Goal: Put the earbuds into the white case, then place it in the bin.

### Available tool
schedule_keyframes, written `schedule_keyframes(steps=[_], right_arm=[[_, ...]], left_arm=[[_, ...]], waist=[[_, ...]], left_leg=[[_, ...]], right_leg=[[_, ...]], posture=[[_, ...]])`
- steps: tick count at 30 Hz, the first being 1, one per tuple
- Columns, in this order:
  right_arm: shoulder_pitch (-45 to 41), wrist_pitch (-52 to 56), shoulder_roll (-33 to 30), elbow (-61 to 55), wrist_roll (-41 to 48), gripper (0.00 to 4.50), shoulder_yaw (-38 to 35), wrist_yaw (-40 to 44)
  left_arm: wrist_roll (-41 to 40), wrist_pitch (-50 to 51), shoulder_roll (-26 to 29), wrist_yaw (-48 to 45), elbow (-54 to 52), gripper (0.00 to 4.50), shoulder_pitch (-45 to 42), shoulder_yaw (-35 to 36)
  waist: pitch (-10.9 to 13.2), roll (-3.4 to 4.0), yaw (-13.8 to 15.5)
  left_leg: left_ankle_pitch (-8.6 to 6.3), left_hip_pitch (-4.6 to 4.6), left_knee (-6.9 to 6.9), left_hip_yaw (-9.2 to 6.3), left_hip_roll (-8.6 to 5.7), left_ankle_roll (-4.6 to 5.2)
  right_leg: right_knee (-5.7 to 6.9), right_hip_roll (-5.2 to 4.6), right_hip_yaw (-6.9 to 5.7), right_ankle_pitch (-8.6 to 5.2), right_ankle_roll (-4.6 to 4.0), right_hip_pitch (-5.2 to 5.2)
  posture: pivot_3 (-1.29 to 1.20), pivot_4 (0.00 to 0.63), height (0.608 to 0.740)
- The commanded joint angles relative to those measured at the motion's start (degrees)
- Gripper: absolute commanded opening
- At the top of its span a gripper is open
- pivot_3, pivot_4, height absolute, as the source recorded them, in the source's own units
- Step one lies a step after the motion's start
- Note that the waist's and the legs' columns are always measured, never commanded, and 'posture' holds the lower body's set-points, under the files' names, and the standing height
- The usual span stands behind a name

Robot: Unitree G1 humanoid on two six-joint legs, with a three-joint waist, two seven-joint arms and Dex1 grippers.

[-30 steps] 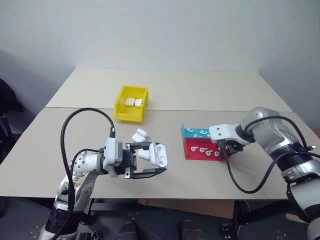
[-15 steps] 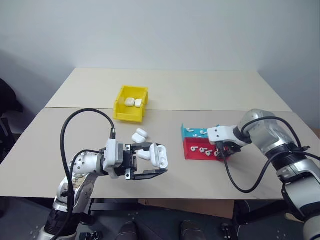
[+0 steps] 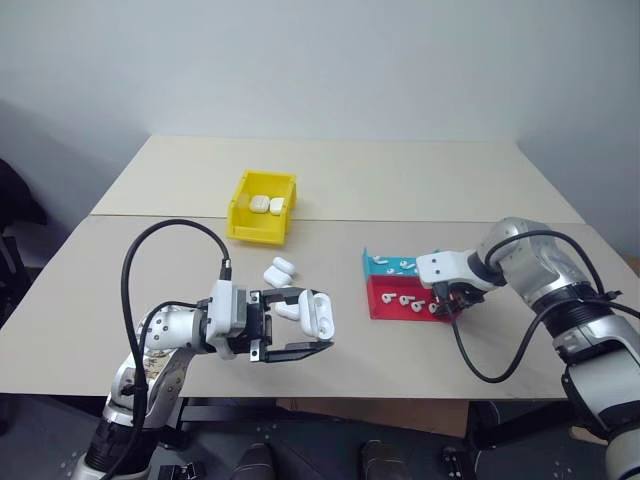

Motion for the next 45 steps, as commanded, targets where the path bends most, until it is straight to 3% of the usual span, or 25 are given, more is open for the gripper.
schedule_keyframes(steps=[1, 4, 28, 32, 41, 45], right_arm=[[-1.4, -1.5, -0.1, 0.1, 0.0, 2.36, -1.3, 0.1], [-1.1, -2.5, -0.5, 0.2, -0.1, 1.75, -1.1, 0.4], [-0.4, -6.0, -0.7, -0.1, 0.7, 1.75, -1.8, 0.7], [-0.3, -5.2, -0.9, -0.5, 0.3, 0.93, -1.6, 1.1], [0.1, -4.5, -1.4, -1.5, 0.6, 0.93, -2.3, 1.2], [0.5, -0.5, -3.3, -7.4, 4.1, 0.93, -5.8, 2.8]], left_arm=[[-0.5, -1.2, 0.1, 0.6, -1.6, 2.82, -0.2, -0.1], [-0.7, -1.0, 0.3, 0.8, -2.0, 2.82, -0.1, 0.0], [-0.3, -2.8, 1.3, -0.4, -0.4, 2.82, -0.4, 0.0], [-0.2, -2.7, 1.4, -0.3, -0.4, 2.82, -0.4, -0.1], [-0.3, -2.7, 1.1, -0.3, -0.4, 2.82, -0.5, -0.4], [-1.1, -2.0, 0.5, 0.6, -0.4, 2.82, -1.7, -0.3]], waist=[[0.0, 0.0, 0.0], [0.0, 0.0, 0.0], [0.0, 0.0, 0.0], [0.0, 0.0, 0.1], [0.0, 0.0, 0.1], [0.0, 0.01, 0.2]], left_leg=[[0.0, 0.0, -0.02, 0.0, 0.0, 0.0], [0.01, 0.0, -0.07, 0.0, 0.0, 0.01], [0.11, 0.0, -0.69, 0.05, 0.0, 0.15], [0.11, 0.0, -0.69, 0.06, 0.0, 0.15], [0.11, 0.0, -0.7, 0.06, 0.0, 0.15], [0.11, 0.0, -0.7, 0.06, 0.0, 0.15]], right_leg=[[0.0, 0.0, 0.0, 0.0, 0.0, -0.01], [-0.01, 0.0, 0.0, -0.01, -0.01, -0.03], [-0.58, 0.0, -0.01, 0.0, -0.02, -0.02], [-0.58, 0.0, -0.01, 0.0, -0.02, -0.02], [-0.58, 0.0, -0.01, 0.0, -0.02, -0.02], [-0.59, 0.0, -0.01, 0.0, -0.02, -0.02]], posture=[[0.0, 0.15, 0.74], [0.0, 0.15, 0.74], [0.0, 0.15, 0.74], [0.0, 0.15, 0.74], [0.0, 0.15, 0.74], [0.0, 0.15, 0.74]])
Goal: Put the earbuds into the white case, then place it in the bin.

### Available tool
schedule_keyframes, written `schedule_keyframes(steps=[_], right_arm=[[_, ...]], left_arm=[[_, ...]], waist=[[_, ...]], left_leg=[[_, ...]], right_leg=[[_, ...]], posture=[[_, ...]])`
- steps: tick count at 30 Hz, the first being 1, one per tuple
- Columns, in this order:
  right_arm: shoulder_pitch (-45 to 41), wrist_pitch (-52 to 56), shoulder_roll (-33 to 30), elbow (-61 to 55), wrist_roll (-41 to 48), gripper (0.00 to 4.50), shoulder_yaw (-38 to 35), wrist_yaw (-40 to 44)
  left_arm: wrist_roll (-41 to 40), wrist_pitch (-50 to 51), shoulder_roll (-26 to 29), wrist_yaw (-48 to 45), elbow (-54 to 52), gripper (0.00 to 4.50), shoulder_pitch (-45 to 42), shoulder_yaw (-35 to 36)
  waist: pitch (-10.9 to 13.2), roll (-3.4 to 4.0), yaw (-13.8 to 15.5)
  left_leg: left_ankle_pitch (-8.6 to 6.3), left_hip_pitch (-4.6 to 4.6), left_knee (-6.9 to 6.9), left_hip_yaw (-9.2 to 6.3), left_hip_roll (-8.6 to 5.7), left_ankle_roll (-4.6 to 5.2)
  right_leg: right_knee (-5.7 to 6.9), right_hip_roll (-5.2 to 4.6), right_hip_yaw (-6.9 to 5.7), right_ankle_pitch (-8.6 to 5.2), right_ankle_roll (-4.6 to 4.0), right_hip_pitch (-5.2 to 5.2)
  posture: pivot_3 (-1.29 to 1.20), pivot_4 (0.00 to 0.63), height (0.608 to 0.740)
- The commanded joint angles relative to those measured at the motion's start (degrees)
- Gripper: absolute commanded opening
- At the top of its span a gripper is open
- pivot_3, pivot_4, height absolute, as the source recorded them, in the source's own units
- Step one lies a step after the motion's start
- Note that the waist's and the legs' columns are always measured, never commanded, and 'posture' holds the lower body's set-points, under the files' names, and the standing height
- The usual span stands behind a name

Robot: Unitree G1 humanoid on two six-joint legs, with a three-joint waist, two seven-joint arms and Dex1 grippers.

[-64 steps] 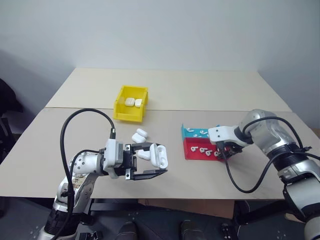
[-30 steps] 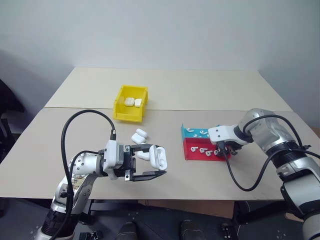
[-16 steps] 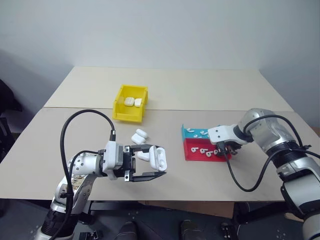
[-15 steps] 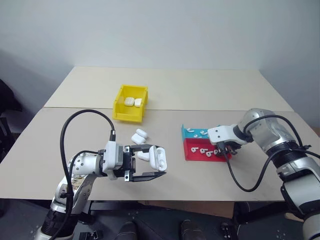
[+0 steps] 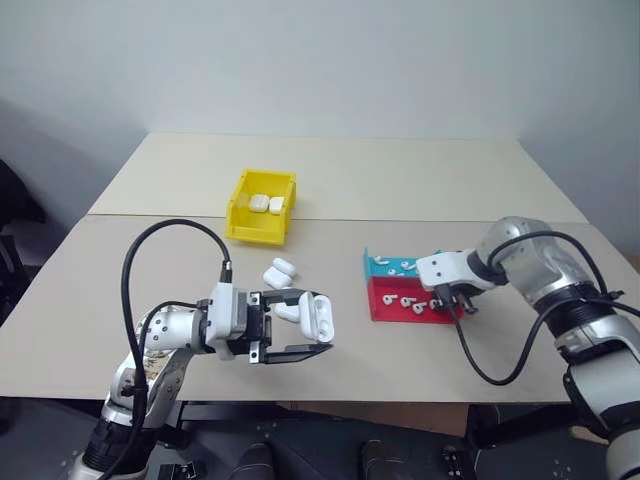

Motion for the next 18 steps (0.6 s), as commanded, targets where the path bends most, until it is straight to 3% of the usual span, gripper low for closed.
schedule_keyframes(steps=[1, 7, 11, 15, 18], right_arm=[[-0.2, 4.8, -3.0, -7.9, 5.0, 0.93, -6.7, 1.6], [3.1, 24.1, -5.0, -25.9, 21.7, 0.93, -24.8, -0.8], [8.1, 32.3, -1.8, -37.5, 35.7, 0.93, -38.0, -5.3], [13.9, 30.6, 4.9, -47.3, 48.8, 0.93, -47.1, -9.7], [16.1, 28.2, 9.3, -52.2, 56.3, 0.93, -49.0, -11.8]], left_arm=[[-1.8, 0.2, -0.7, 1.2, -1.0, 2.82, -2.0, 0.2], [-5.8, 5.1, -1.5, 3.2, -4.1, 2.82, -4.9, -0.4], [-9.8, 10.9, -2.7, 6.6, -5.6, 2.82, -7.5, -0.8], [-11.1, 17.2, 0.7, 5.6, -7.0, 2.82, -11.1, -2.1], [-13.8, 23.1, 3.4, 6.3, -8.6, 2.82, -13.9, -1.8]], waist=[[0.0, 0.01, 0.1], [0.0, 0.03, 0.2], [0.0, 0.02, 0.3], [0.0, 0.0, 0.2], [0.0, 0.02, 0.0]], left_leg=[[0.0, -0.01, 0.0, 0.0, 0.0, 0.0], [-0.01, -0.02, -0.01, -0.01, 0.01, -0.01], [-0.01, -0.01, -0.03, -0.01, 0.01, -0.01], [0.0, 0.0, 0.09, -0.05, 0.0, 0.0], [0.0, 0.01, 0.07, -0.08, 0.02, -0.01]], right_leg=[[0.0, 0.0, 0.0, 0.0, 0.0, 0.0], [0.01, 0.0, -0.01, 0.0, 0.01, -0.01], [-0.07, 0.0, -0.02, -0.02, 0.03, 0.06], [-0.02, 0.02, -0.02, 0.01, 0.06, 0.12], [-0.01, 0.08, 0.0, 0.01, 0.06, 0.13]], posture=[[0.0, 0.15, 0.74], [0.0, 0.15, 0.74], [0.0, 0.15, 0.74], [0.0, 0.15, 0.74], [0.0, 0.15, 0.74]])
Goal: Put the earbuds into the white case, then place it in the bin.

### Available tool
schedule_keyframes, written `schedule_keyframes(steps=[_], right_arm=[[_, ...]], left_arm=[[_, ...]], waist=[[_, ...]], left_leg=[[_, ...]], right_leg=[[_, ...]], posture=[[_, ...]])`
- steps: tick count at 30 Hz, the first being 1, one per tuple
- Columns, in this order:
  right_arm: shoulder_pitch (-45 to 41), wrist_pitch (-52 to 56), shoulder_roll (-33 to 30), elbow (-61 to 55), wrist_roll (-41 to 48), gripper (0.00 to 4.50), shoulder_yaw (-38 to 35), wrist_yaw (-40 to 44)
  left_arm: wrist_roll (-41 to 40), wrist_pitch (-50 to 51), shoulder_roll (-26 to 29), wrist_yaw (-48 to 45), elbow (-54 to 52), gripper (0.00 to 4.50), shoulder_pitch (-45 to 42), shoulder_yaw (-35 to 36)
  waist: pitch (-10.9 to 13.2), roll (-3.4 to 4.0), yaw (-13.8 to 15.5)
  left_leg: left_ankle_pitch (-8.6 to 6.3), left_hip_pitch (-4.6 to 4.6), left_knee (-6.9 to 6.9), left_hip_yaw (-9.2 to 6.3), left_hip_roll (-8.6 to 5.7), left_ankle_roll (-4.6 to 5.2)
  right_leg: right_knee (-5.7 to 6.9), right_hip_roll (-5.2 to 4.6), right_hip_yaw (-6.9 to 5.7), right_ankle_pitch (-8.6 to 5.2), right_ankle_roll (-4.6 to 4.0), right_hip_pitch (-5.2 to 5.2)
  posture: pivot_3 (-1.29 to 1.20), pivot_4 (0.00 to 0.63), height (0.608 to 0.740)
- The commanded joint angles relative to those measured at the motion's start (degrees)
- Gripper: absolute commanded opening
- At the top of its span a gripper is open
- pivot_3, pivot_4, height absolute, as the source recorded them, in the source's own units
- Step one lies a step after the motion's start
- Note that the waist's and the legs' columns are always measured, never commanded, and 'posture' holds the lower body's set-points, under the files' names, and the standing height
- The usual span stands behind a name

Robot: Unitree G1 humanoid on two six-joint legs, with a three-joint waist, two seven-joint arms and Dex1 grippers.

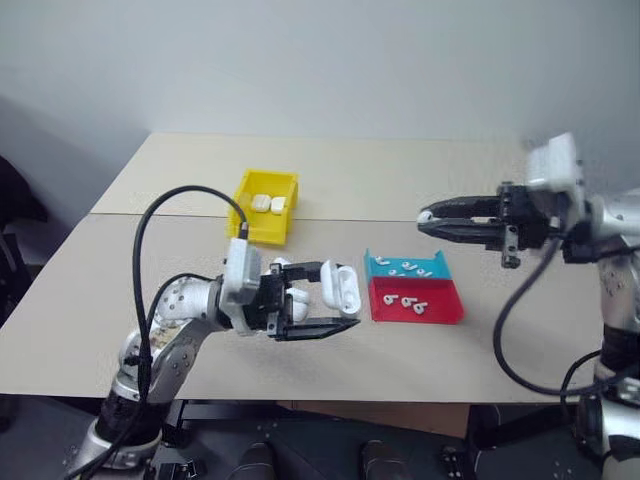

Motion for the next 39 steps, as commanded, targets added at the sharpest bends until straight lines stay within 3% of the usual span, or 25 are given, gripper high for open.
schedule_keyframes(steps=[1, 4, 10, 22, 37, 39], right_arm=[[0.1, -3.2, 3.5, -6.2, 10.0, 0.93, -3.4, -3.1], [-0.6, -5.5, 7.4, -7.2, 14.6, 0.93, -1.8, -5.0], [-1.1, -11.0, 11.4, -5.6, 15.1, 0.93, 4.3, -4.1], [1.1, -16.1, 9.1, -4.4, 12.0, 0.93, 12.7, -0.3], [2.0, -20.4, 7.5, -2.7, 9.7, 0.93, 15.8, 1.1], [1.9, -20.3, 6.8, -2.3, 10.0, 1.41, 15.8, 2.2]], left_arm=[[-3.9, 4.9, 1.5, 0.6, -3.4, 2.82, -3.1, 0.8], [-4.9, 5.0, 1.2, 0.9, -4.3, 2.82, -4.4, 1.5], [-5.1, 4.5, 0.8, 1.4, -5.6, 2.82, -3.9, 1.9], [-4.0, 3.0, 0.0, 2.1, -6.2, 2.82, -2.6, 1.8], [-3.6, 2.1, -0.3, 1.4, -6.4, 2.82, -2.1, 1.3], [-3.6, 2.1, -0.3, 1.4, -6.5, 2.82, -2.1, 1.4]], waist=[[0.0, 0.0, -0.1], [0.0, 0.0, -0.1], [0.0, 0.0, 0.0], [0.0, 0.0, 0.0], [0.0, 0.0, 0.1], [0.0, 0.0, 0.1]], left_leg=[[0.0, 0.0, 0.01, -0.01, 0.0, 0.0], [0.0, 0.02, 0.01, -0.03, 0.02, 0.0], [0.0, 0.01, -0.05, -0.08, 0.06, 0.01], [-0.01, -0.02, -0.07, -0.14, 0.12, -0.02], [-0.04, -0.04, -0.06, -0.19, 0.13, -0.07], [-0.04, -0.04, -0.07, -0.19, 0.13, -0.07]], right_leg=[[0.01, 0.0, 0.0, 0.0, 0.0, 0.0], [-0.01, 0.03, 0.0, 0.01, -0.01, 0.02], [-0.04, 0.11, 0.0, 0.01, -0.03, 0.03], [-0.06, 0.21, 0.0, 0.0, -0.06, 0.01], [-0.08, 0.26, 0.0, -0.01, -0.07, 0.0], [-0.08, 0.26, 0.0, -0.01, -0.08, 0.0]], posture=[[0.0, 0.15, 0.74], [0.0, 0.15, 0.74], [0.0, 0.15, 0.74], [0.0, 0.15, 0.74], [0.0, 0.15, 0.74], [0.0, 0.15, 0.74]])
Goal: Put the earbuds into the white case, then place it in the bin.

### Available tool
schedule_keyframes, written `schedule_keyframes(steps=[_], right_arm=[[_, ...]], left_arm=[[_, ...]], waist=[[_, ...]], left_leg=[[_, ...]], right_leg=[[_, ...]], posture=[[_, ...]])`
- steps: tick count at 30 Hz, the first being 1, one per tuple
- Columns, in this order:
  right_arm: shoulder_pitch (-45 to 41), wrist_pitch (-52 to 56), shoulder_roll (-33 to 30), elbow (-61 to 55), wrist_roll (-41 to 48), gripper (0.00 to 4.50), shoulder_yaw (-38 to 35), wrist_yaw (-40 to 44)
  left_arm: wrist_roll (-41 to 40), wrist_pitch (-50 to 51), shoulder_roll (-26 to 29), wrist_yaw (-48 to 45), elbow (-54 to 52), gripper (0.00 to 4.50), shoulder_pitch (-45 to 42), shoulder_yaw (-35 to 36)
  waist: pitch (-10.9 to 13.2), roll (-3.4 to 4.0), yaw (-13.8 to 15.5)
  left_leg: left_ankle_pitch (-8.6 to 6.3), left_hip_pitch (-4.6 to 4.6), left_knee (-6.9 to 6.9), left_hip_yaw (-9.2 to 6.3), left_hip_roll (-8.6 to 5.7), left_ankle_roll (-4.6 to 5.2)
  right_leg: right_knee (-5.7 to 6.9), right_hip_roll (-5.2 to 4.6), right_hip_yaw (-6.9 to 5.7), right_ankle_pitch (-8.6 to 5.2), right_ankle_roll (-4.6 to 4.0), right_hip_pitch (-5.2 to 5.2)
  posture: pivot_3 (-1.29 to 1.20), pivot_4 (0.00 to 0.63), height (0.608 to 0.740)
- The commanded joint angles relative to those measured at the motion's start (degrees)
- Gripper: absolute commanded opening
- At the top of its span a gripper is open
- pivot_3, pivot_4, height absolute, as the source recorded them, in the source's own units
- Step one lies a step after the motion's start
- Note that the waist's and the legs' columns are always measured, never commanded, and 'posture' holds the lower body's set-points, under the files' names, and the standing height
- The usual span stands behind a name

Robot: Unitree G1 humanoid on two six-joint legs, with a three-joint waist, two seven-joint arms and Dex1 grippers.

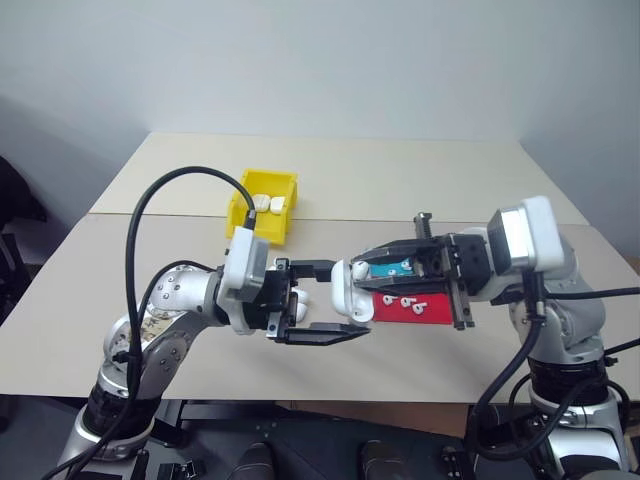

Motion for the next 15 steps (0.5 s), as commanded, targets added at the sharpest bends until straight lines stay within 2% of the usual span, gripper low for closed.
schedule_keyframes(steps=[1, 5, 10, 15], right_arm=[[-0.9, -1.0, -1.6, 0.0, 0.4, 1.59, 0.2, 2.1], [-0.6, -2.5, -1.7, 0.2, -0.3, 2.86, 0.7, 3.1], [-0.6, -3.8, -2.4, 1.2, -0.7, 2.86, 0.1, 3.9], [-5.6, 2.6, -9.0, 6.2, -0.2, 2.86, -2.0, 3.1]], left_arm=[[-0.8, -1.2, -0.5, -0.2, -1.8, 2.82, -0.4, 0.4], [-0.7, -1.3, -0.6, -0.2, -1.6, 2.82, -0.4, 0.5], [0.7, -1.7, -0.6, -0.4, -0.8, 2.82, -0.2, 0.2], [6.6, -5.4, 1.9, -2.2, 1.6, 2.82, 2.7, 0.0]], waist=[[0.0, 0.0, 0.0], [0.0, 0.0, 0.0], [0.0, 0.0, 0.0], [0.0, 0.01, -0.1]], left_leg=[[0.0, -0.01, 0.0, 0.0, 0.0, 0.0], [0.01, -0.01, -0.01, 0.0, 0.01, 0.02], [0.0, -0.02, 0.0, -0.02, 0.0, 0.0], [0.0, -0.02, 0.01, -0.01, 0.0, 0.0]], right_leg=[[-0.01, 0.0, 0.0, 0.0, 0.0, 0.0], [-0.01, 0.01, 0.0, 0.0, 0.0, -0.01], [-0.01, 0.02, 0.0, 0.0, -0.01, 0.0], [-0.02, 0.01, 0.01, 0.01, -0.02, -0.01]], posture=[[0.0, 0.15, 0.74], [0.0, 0.15, 0.74], [0.0, 0.15, 0.74], [0.0, 0.15, 0.74]])
